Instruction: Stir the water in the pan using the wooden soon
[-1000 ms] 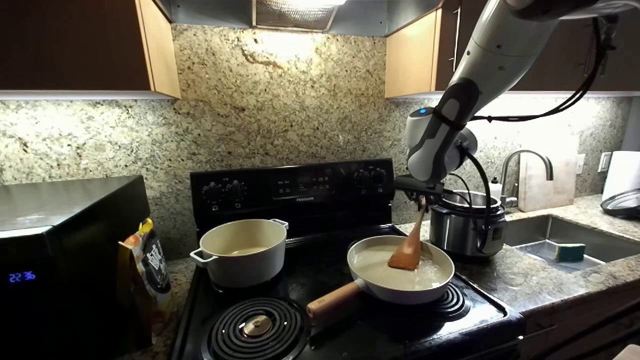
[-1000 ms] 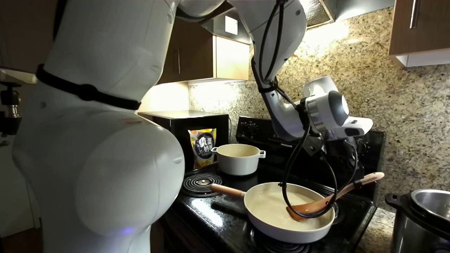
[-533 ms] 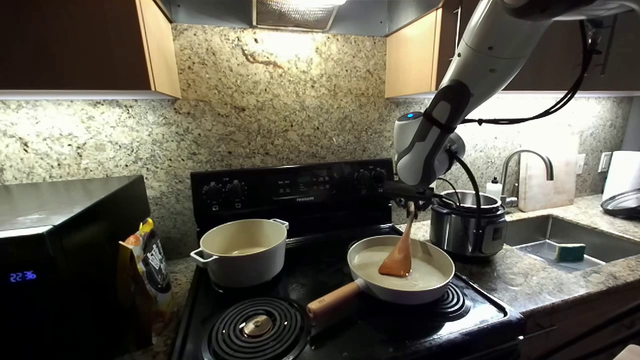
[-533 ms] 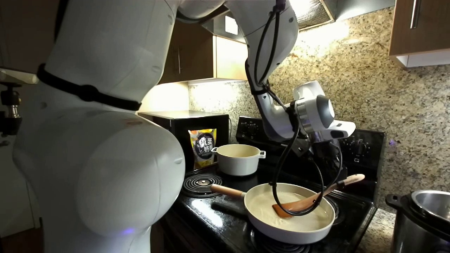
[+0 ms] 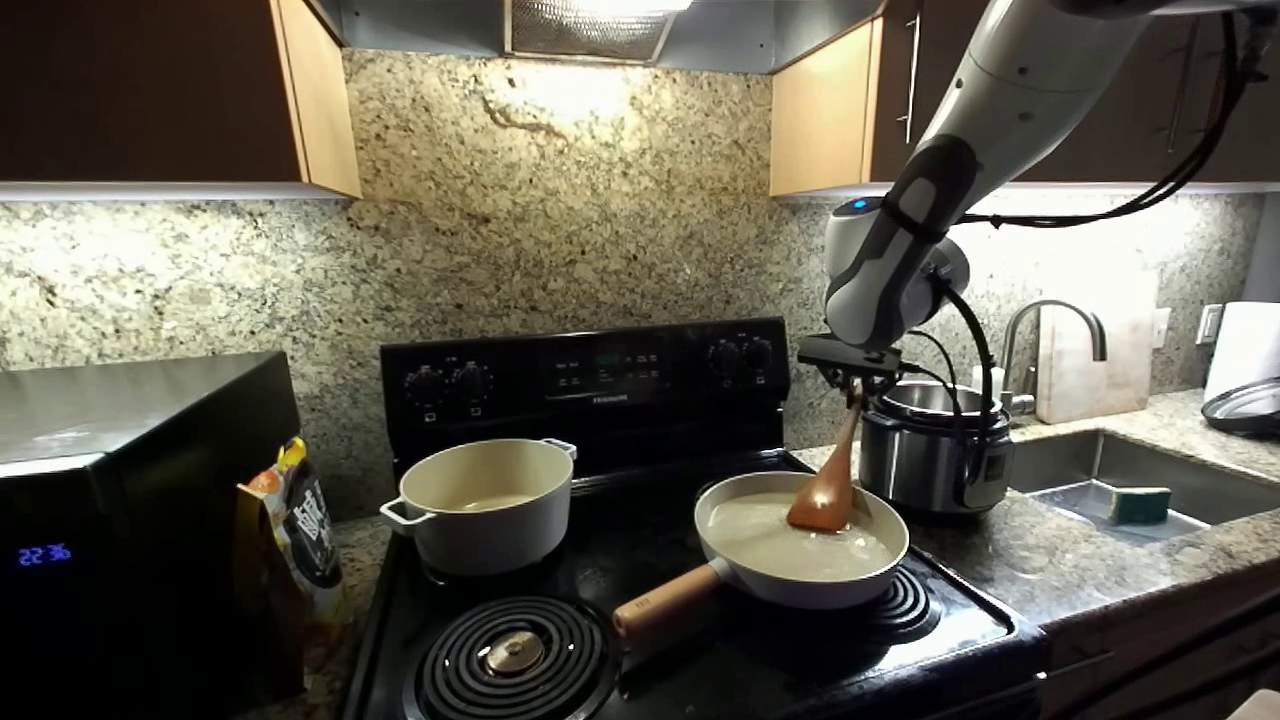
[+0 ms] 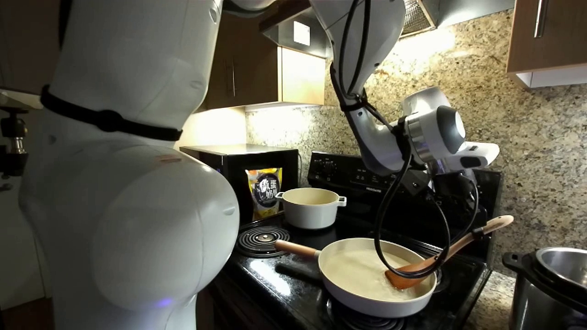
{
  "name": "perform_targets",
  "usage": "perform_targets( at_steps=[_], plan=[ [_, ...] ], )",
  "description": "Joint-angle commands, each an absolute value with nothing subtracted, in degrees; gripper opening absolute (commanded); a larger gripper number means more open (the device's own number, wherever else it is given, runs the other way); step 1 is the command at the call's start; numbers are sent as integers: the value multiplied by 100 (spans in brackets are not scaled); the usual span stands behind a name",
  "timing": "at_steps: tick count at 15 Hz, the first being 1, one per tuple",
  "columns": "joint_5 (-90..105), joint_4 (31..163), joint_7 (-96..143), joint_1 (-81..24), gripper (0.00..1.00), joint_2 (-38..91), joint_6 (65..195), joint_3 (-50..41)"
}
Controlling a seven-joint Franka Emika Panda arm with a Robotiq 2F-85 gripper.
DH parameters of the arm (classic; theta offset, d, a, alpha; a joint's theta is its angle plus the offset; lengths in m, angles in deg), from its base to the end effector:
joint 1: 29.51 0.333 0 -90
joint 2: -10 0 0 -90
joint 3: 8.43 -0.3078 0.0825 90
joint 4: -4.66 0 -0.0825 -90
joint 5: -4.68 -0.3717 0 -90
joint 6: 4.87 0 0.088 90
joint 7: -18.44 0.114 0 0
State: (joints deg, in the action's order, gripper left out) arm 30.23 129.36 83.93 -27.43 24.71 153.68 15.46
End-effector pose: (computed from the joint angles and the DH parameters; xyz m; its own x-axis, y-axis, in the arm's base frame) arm 0.5470 -0.1950 0.3104 0.3892 -0.8060 0.4460 -0.8840 -0.4629 -0.0652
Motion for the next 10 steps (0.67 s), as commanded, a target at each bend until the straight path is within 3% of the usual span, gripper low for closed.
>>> perform_targets(
  at_steps=[1,10],
  plan=[
    [3216,13018,8468,-2643,5,2509,15248,1389],
    [3387,13304,8635,-2641,5,2184,15374,1494]
  ],
)
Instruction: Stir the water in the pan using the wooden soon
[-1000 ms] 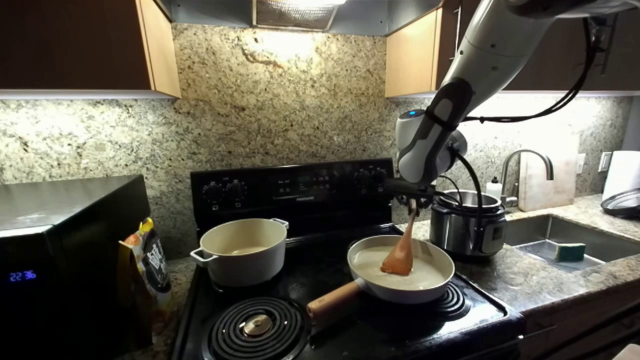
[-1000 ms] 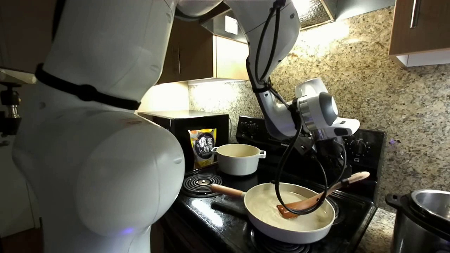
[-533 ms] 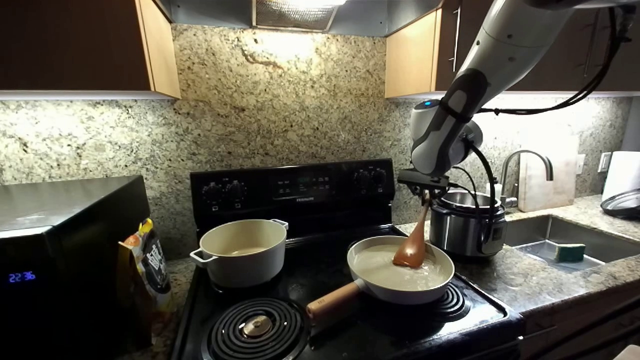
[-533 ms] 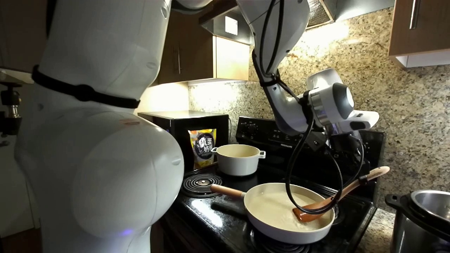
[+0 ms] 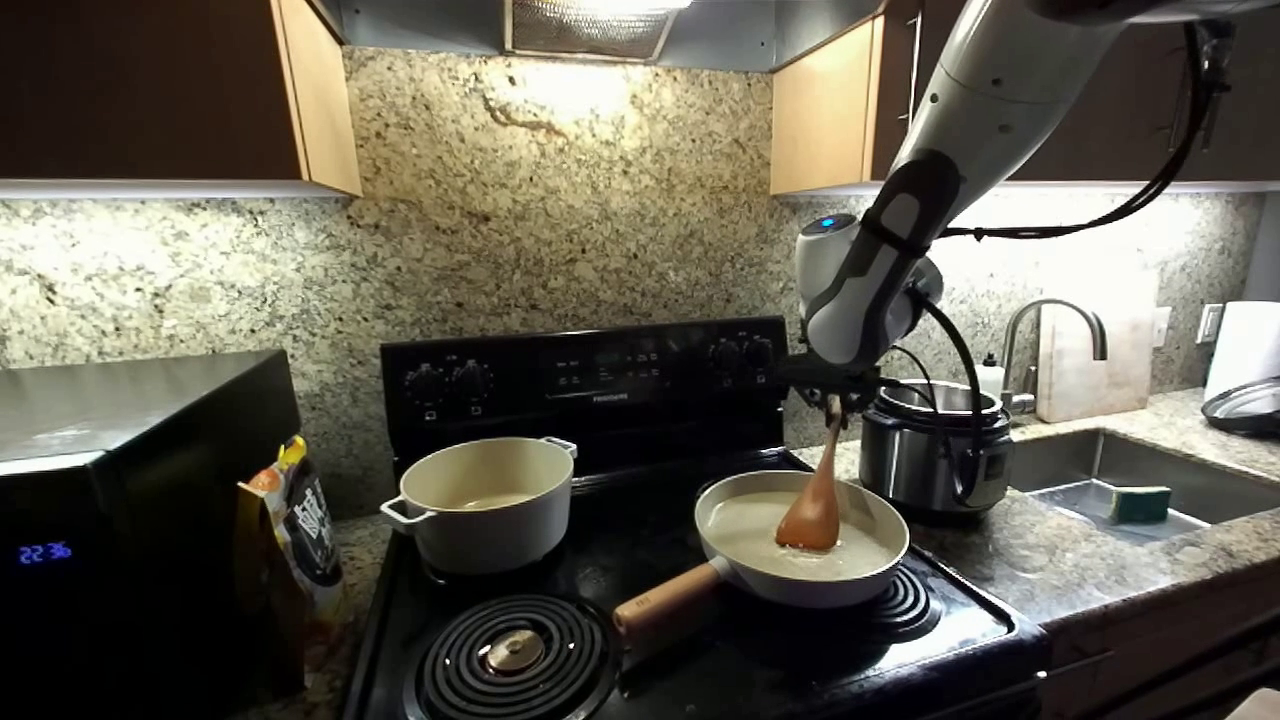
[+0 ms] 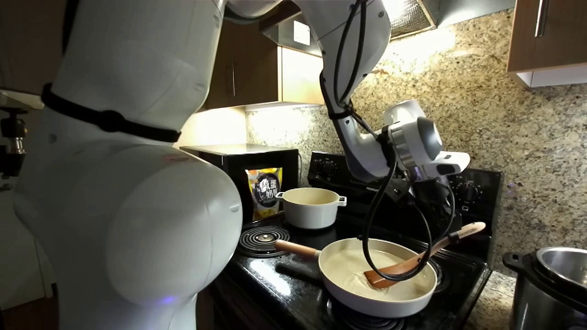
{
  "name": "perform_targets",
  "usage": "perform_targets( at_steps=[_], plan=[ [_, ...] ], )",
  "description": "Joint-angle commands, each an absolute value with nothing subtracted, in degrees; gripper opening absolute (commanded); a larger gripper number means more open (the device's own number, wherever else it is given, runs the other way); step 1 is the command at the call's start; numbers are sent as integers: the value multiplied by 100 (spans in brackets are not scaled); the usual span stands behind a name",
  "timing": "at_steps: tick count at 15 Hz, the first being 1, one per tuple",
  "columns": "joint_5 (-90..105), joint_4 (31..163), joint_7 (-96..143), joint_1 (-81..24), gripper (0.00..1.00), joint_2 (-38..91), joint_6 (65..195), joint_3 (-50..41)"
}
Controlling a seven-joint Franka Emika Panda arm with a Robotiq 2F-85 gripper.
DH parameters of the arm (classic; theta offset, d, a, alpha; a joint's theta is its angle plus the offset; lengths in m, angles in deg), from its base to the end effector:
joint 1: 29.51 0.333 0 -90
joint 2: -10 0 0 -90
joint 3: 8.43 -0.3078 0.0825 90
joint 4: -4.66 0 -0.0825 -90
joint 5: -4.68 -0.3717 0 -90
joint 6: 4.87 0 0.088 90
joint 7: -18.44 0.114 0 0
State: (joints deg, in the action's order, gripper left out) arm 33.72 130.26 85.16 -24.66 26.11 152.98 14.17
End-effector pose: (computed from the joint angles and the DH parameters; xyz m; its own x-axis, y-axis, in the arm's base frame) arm 0.5524 -0.1538 0.2872 0.4865 -0.7569 0.4364 -0.8406 -0.5416 -0.0022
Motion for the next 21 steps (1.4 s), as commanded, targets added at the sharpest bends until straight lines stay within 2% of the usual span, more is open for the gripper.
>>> perform_targets(
  at_steps=[1,9,15,21],
  plan=[
    [3404,13263,8646,-2679,5,2173,15344,1510],
    [3701,13070,8679,-2381,5,2627,15170,1207],
    [3433,13212,8647,-2750,5,2280,15233,1414],
    [3482,13035,8642,-2580,5,2703,15197,1122]
  ],
)
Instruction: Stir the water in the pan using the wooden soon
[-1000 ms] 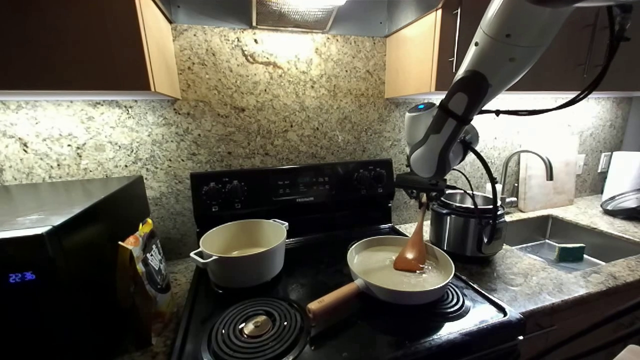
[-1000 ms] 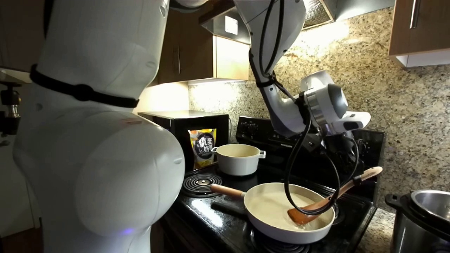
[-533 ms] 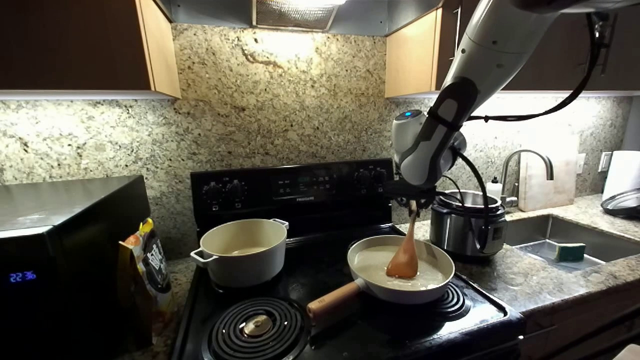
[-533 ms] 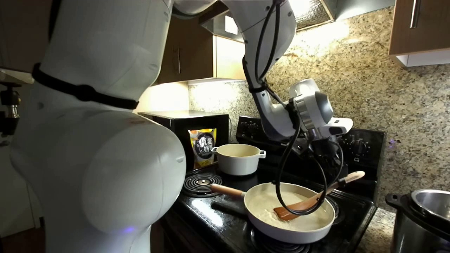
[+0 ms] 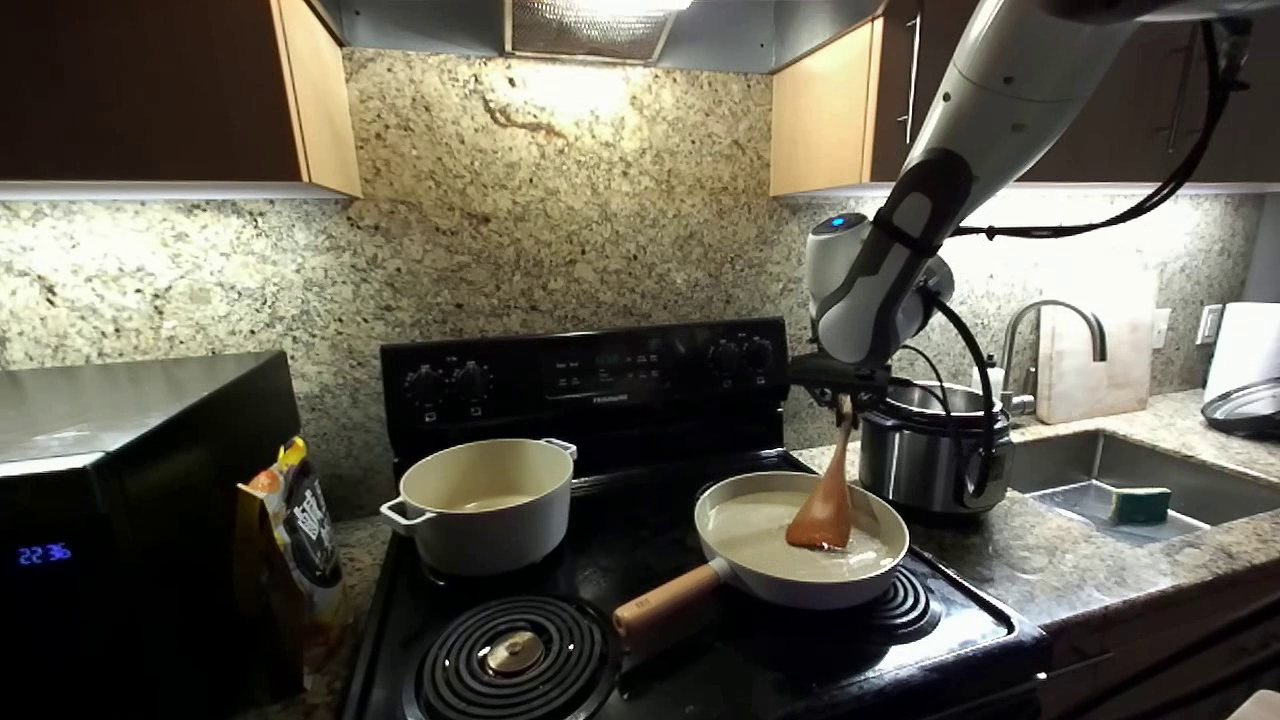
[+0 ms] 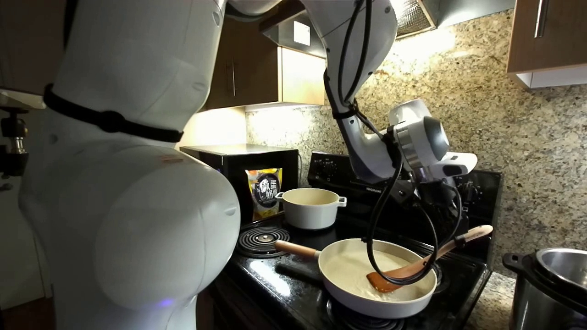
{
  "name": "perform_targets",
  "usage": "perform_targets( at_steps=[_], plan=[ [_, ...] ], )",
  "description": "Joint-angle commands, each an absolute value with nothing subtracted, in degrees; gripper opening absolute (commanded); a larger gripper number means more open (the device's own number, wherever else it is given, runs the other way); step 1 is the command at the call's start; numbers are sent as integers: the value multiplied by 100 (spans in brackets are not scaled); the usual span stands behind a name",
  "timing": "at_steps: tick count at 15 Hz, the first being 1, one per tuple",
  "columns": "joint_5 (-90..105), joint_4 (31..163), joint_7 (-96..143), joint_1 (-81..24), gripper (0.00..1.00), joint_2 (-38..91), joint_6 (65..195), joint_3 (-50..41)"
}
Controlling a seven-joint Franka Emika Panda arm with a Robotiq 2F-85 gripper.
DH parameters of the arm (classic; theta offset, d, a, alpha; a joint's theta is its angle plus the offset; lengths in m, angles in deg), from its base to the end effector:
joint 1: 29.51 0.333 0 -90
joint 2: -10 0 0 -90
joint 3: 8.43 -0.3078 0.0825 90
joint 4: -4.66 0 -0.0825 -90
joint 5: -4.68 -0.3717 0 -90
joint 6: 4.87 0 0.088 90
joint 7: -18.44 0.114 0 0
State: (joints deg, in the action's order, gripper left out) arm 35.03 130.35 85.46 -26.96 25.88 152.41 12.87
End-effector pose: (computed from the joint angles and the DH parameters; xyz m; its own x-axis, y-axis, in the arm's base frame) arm 0.5481 -0.1632 0.2862 0.4840 -0.7588 0.4358 -0.8458 -0.5334 0.0106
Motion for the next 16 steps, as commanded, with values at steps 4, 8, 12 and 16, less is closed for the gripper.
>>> perform_targets(
  at_steps=[4,8,12,16],
  plan=[
    [3376,13138,8613,-2609,5,2531,15250,1175],
    [3343,13088,8589,-2625,5,2523,15182,1191],
    [3336,12980,8552,-2494,5,2723,15093,974],
    [2877,13204,8309,-2769,5,2467,15298,907]
  ],
)
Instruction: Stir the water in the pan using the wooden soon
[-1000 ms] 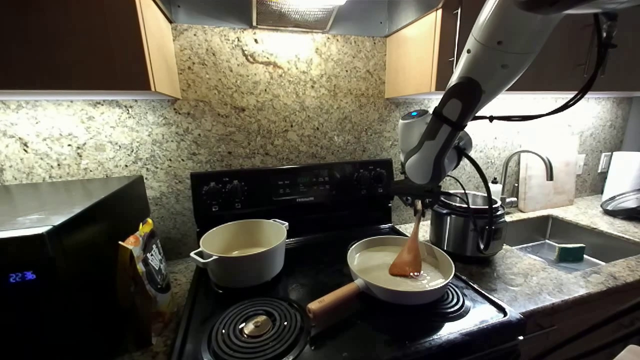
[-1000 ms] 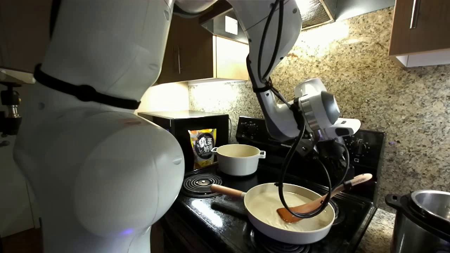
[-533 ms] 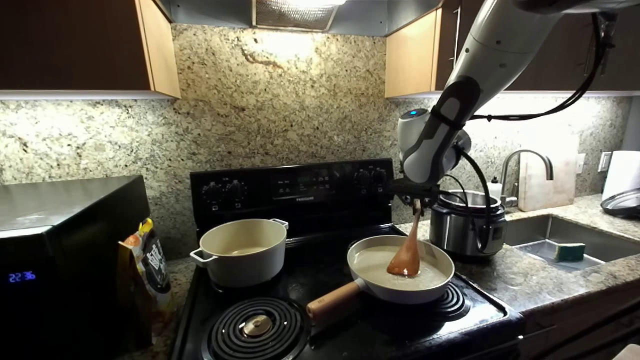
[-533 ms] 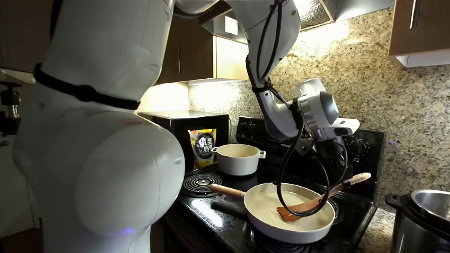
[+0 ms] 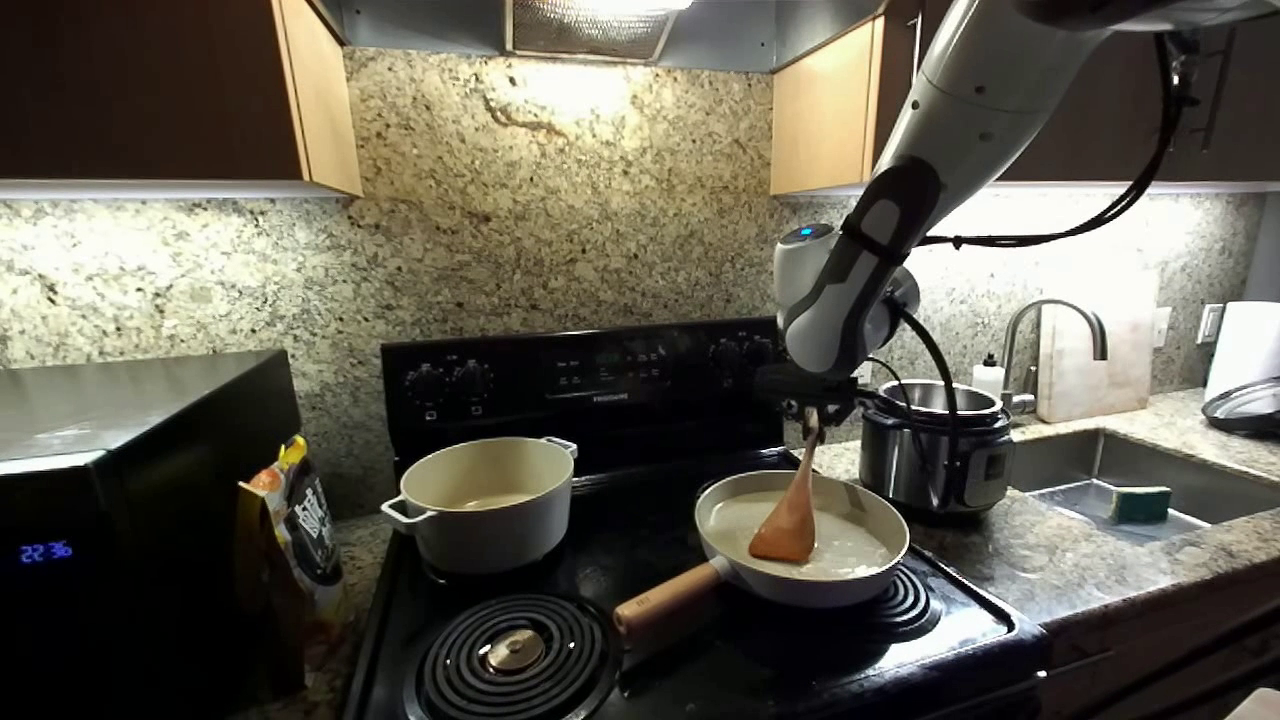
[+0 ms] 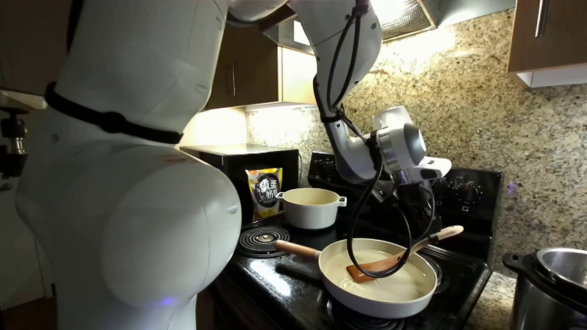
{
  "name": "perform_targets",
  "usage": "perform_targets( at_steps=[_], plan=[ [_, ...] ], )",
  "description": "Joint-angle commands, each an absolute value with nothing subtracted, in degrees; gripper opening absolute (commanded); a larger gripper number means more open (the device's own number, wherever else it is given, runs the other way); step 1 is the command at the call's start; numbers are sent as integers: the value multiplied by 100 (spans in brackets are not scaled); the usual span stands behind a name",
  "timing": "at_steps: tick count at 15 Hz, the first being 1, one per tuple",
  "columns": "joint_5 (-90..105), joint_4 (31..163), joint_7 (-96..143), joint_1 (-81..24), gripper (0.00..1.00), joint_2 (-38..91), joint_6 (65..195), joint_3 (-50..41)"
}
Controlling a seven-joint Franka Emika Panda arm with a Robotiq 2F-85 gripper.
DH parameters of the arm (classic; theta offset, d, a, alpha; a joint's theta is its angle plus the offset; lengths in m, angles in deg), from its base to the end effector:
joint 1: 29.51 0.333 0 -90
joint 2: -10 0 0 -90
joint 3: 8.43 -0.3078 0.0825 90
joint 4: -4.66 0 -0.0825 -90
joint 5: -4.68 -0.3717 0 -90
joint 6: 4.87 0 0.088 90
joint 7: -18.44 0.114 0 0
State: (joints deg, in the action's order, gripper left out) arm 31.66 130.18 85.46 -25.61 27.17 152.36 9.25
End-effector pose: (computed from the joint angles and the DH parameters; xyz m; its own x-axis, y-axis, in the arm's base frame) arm 0.5599 -0.1179 0.2728 0.5163 -0.7604 0.3940 -0.8247 -0.5655 -0.0108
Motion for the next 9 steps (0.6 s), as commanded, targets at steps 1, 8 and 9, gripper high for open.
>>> perform_targets(
  at_steps=[1,8,9],
  plan=[
    [2778,13241,8270,-2831,5,2412,15307,913],
    [2864,12982,8489,-2695,5,2635,15067,863],
    [2869,12972,8490,-2664,5,2632,15051,849]
  ],
)
